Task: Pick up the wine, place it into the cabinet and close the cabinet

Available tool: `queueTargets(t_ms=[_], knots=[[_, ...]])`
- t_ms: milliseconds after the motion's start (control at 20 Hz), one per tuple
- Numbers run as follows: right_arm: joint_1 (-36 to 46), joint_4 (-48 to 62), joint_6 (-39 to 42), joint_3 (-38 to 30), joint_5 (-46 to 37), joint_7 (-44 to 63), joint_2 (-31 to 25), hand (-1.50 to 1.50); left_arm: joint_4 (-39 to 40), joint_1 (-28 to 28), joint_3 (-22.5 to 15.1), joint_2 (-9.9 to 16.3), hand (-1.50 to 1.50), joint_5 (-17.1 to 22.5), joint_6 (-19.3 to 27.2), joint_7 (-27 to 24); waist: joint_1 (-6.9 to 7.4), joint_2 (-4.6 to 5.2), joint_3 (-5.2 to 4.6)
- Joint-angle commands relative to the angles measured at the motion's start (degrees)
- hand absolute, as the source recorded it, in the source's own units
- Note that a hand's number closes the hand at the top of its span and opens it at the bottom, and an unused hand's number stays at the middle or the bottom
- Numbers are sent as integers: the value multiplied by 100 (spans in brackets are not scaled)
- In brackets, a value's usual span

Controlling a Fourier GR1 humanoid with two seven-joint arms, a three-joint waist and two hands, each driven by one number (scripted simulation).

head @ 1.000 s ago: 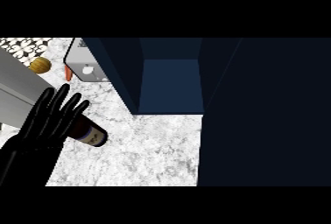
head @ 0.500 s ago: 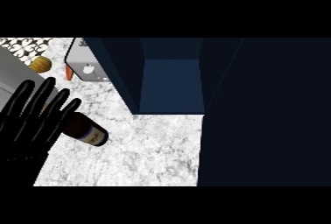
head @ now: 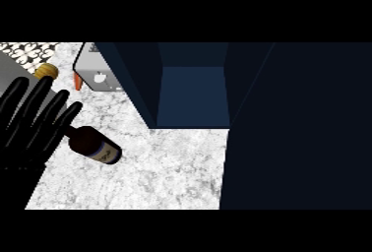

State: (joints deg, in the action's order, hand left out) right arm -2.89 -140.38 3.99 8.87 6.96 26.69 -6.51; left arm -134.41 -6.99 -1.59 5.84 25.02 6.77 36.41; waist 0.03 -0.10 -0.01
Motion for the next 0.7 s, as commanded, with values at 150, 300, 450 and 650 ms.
queueTargets(t_ms=[150,300,450,650], knots=[[255,-610,-165,-236,212,629,-21,-150,-860,281,513,208,-150,289,95,383,26,-8,-2],[-161,-465,120,-265,250,135,20,-150,-668,-102,567,192,-150,39,352,435,-8,-5,3],[42,-799,-147,164,-191,634,106,-150,-635,138,1211,510,-150,559,-56,502,13,-11,-3],[-200,-855,-62,-2,24,636,88,-150,-356,35,1719,637,-150,919,-267,527,-1,-9,-2]])
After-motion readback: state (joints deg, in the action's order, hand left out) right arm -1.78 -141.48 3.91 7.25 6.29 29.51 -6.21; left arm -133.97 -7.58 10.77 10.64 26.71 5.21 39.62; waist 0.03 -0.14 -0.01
